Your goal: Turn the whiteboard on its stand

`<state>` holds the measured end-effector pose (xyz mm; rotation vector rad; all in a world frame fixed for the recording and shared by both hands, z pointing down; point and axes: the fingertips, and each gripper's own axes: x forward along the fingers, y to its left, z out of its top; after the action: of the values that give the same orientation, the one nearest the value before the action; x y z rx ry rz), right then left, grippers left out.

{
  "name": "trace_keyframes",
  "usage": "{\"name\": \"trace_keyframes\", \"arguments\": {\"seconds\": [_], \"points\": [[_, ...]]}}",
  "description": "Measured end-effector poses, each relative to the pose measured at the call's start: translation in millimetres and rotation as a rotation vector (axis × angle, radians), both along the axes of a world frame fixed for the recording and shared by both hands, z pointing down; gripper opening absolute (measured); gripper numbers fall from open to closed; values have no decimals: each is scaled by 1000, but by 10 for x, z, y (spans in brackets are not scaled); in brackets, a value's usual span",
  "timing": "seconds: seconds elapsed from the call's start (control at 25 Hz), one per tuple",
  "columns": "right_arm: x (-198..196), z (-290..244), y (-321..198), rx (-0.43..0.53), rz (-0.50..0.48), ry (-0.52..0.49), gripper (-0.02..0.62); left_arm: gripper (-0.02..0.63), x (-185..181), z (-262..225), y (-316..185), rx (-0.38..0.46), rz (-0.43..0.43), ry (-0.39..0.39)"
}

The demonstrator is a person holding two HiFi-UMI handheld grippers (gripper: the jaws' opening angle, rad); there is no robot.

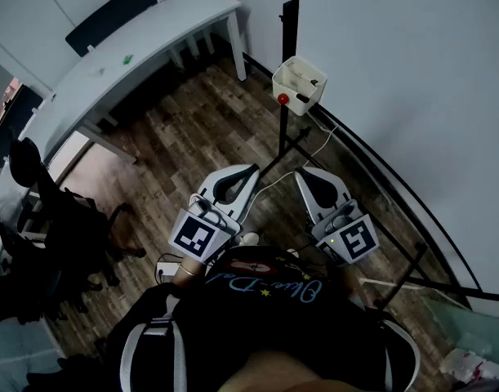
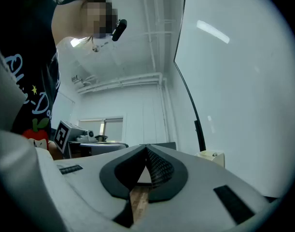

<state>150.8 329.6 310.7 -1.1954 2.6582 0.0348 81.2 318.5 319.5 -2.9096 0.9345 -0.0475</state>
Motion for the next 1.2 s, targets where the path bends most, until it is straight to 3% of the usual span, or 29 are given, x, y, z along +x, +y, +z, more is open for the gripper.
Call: {"name": "trace_keyframes", "arguments": {"seconds": [0.36, 0.8, 1.2], "points": [[149, 12, 158, 23, -19, -19, 38, 11, 185, 52, 193, -3, -2, 0], [387, 77, 375, 30, -61, 4, 38, 11, 353, 105, 319, -10, -61, 7], [375, 114, 443, 40, -125, -12, 38, 11, 345, 127, 458, -8, -123, -10]]}}
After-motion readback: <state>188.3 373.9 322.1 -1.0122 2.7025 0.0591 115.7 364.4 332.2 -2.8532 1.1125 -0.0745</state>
